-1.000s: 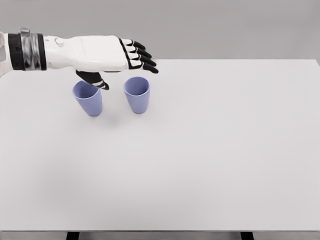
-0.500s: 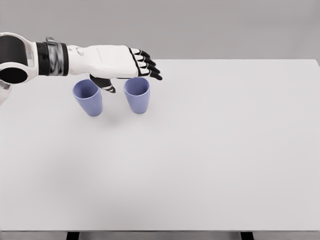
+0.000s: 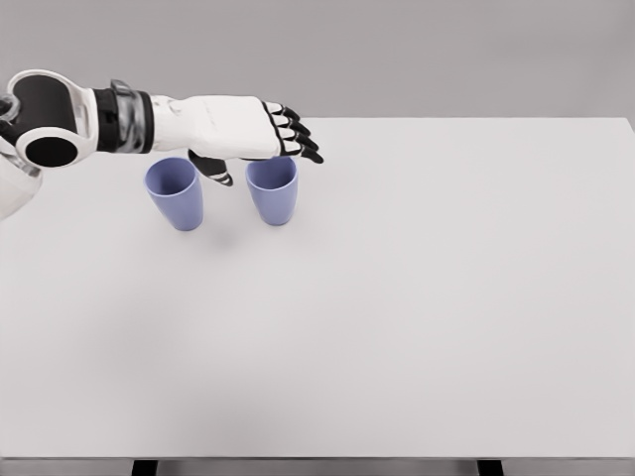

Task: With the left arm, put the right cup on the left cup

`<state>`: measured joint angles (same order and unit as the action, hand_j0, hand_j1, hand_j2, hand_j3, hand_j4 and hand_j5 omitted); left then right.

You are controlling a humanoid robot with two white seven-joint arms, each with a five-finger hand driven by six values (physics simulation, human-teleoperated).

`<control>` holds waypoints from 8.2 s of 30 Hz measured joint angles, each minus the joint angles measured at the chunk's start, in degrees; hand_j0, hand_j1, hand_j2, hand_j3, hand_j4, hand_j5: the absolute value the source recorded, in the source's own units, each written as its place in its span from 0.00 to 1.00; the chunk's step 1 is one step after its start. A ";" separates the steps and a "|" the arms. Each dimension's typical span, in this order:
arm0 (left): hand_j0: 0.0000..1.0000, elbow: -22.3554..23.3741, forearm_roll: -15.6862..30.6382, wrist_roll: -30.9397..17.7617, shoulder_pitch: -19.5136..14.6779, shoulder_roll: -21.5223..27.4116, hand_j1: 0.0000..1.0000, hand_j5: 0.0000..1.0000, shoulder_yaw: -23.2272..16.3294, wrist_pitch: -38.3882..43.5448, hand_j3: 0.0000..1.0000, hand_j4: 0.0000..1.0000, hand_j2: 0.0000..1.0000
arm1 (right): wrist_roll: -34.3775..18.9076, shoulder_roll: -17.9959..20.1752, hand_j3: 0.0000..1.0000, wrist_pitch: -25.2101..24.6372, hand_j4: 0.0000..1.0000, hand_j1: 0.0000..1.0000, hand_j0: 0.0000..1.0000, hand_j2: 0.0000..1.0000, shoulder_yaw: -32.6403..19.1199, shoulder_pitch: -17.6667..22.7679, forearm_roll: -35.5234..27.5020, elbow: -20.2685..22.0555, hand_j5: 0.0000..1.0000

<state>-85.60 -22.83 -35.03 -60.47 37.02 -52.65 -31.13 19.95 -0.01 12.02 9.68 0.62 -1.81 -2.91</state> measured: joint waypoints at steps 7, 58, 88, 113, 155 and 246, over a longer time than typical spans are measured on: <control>1.00 1.65 -0.97 0.00 0.00 -1.18 1.00 1.00 -0.51 -0.24 1.00 1.00 1.00 | 0.00 0.00 1.00 0.00 1.00 1.00 1.00 1.00 0.00 0.00 0.00 0.01 1.00; 1.00 9.29 -11.04 0.00 0.35 -7.71 1.00 1.00 -2.18 -0.37 1.00 1.00 1.00 | 0.00 0.00 1.00 0.00 1.00 1.00 1.00 1.00 0.00 0.00 0.00 -0.01 1.00; 1.00 12.25 -14.33 0.00 0.79 -9.50 1.00 1.00 -2.31 -0.61 1.00 1.00 1.00 | 0.00 0.00 1.00 0.00 1.00 1.00 1.00 1.00 0.00 0.00 0.00 0.00 1.00; 0.78 12.47 -15.43 0.00 0.70 -10.03 0.78 0.78 -3.71 -0.82 0.78 0.78 0.78 | 0.00 0.00 1.00 0.00 1.00 1.00 1.00 1.00 0.00 0.00 0.00 0.00 1.00; 0.62 11.88 -12.33 0.04 -1.14 -4.94 0.62 0.62 6.30 -3.83 0.62 0.62 0.62 | 0.00 0.00 1.00 0.00 1.00 1.00 1.00 1.00 0.00 0.00 0.00 0.01 1.00; 0.65 -7.20 0.15 -0.01 7.73 17.84 0.65 0.65 13.13 -4.02 0.65 0.65 0.65 | 0.00 0.00 1.00 0.00 1.00 1.00 1.00 1.00 0.00 0.00 0.00 -0.02 1.00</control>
<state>-92.80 -22.68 -35.03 -52.73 54.86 -39.52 -35.15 19.95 -0.01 12.02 9.68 0.62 -1.80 -2.93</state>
